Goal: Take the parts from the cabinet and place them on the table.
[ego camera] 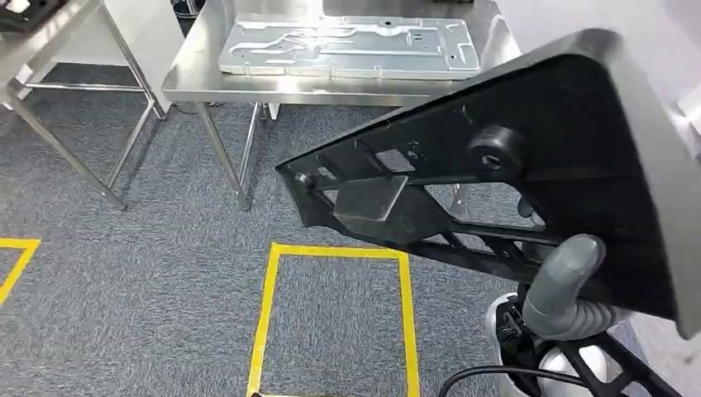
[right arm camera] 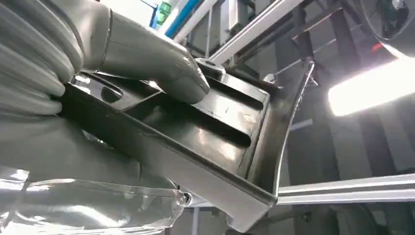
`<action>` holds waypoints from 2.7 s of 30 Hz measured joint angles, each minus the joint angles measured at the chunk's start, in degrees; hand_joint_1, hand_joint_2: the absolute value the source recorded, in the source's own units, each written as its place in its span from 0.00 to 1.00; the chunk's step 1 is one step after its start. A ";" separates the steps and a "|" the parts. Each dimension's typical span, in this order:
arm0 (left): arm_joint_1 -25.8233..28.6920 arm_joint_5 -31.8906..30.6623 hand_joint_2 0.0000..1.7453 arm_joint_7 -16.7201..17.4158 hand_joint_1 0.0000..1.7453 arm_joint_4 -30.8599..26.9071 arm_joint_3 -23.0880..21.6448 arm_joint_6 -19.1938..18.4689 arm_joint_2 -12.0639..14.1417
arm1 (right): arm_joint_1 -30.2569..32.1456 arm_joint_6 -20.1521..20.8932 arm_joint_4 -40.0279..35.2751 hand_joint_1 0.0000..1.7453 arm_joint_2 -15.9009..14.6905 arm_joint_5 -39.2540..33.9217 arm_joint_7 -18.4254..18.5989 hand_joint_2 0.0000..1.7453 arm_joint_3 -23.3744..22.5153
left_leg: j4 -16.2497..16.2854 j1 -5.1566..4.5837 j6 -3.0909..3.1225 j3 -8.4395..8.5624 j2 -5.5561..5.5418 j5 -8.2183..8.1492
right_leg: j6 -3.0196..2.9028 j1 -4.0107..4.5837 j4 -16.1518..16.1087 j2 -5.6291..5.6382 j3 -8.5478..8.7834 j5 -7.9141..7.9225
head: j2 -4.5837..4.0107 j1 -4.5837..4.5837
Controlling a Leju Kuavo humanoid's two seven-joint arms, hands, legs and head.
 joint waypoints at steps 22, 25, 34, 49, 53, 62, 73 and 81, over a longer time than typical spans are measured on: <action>-0.20 -0.11 1.00 0.00 0.00 0.02 -0.04 -0.20 0.20 | 0.00 0.00 -0.37 1.00 0.33 0.00 0.02 1.00 -0.02 | 0.21 0.50 -0.24 -1.24 1.02 0.83 | 0.86 -0.20 1.27 -0.26 2.56 -4.95 | 0.00 -0.42; -0.16 -0.17 1.00 0.00 0.00 0.02 -0.11 -0.26 0.20 | 0.20 -0.13 -0.46 1.00 0.33 0.00 -0.02 1.00 -0.02 | 0.24 0.29 0.41 -0.90 1.07 0.24 | 1.18 -0.20 14.60 -0.20 -4.96 -10.18 | 0.00 -0.39; 0.02 -0.31 1.00 0.15 0.00 0.00 -0.48 -0.13 0.04 | 0.36 -0.66 -0.94 1.00 0.50 0.35 0.04 1.00 -0.02 | -0.21 -0.02 -0.92 2.20 0.74 -2.95 | -0.43 0.59 -0.38 0.00 0.33 -1.32 | 0.00 -0.48; -0.37 0.52 1.00 -0.28 0.00 0.02 -0.59 0.11 0.09 | -0.19 -1.03 -1.22 1.00 0.96 1.99 1.90 1.00 0.96 | 2.44 -0.44 -1.29 -4.50 1.29 2.02 | -0.23 -0.06 -2.24 0.15 10.77 -9.36 | 0.00 -0.85; -0.13 0.50 1.00 -0.22 0.00 0.04 -0.63 0.13 0.26 | -0.36 -1.07 -1.59 1.00 0.96 2.08 1.97 1.00 1.09 | 0.67 -0.21 0.63 -1.32 0.75 0.64 | 1.00 -0.27 4.81 0.10 7.58 -7.14 | 0.02 -0.85; 0.83 0.50 1.00 -0.28 0.00 0.04 -0.66 0.28 0.15 | -0.35 -1.33 -1.60 1.00 0.96 2.05 1.99 1.00 1.16 | -0.49 -0.11 0.42 8.10 0.16 -6.51 | -0.12 0.18 1.45 0.01 -5.46 2.60 | 0.02 -0.70; 0.17 0.76 1.00 -0.28 0.00 0.04 -0.90 0.55 0.22 | -0.56 -1.38 -1.55 1.00 0.90 2.08 1.95 1.00 1.42 | 15.88 0.17 -2.70 -2.99 0.94 -13.43 | -2.20 0.11 -1.82 0.44 3.27 -1.48 | 0.00 -0.96; -0.13 1.27 1.00 -0.20 0.00 0.04 -1.01 0.57 0.33 | -0.56 -1.38 -1.36 1.00 0.87 2.05 1.97 1.00 1.73 | 1.36 -0.11 -1.05 -3.00 1.23 2.31 | -0.25 0.32 -0.33 0.96 7.73 -5.52 | 0.00 -0.90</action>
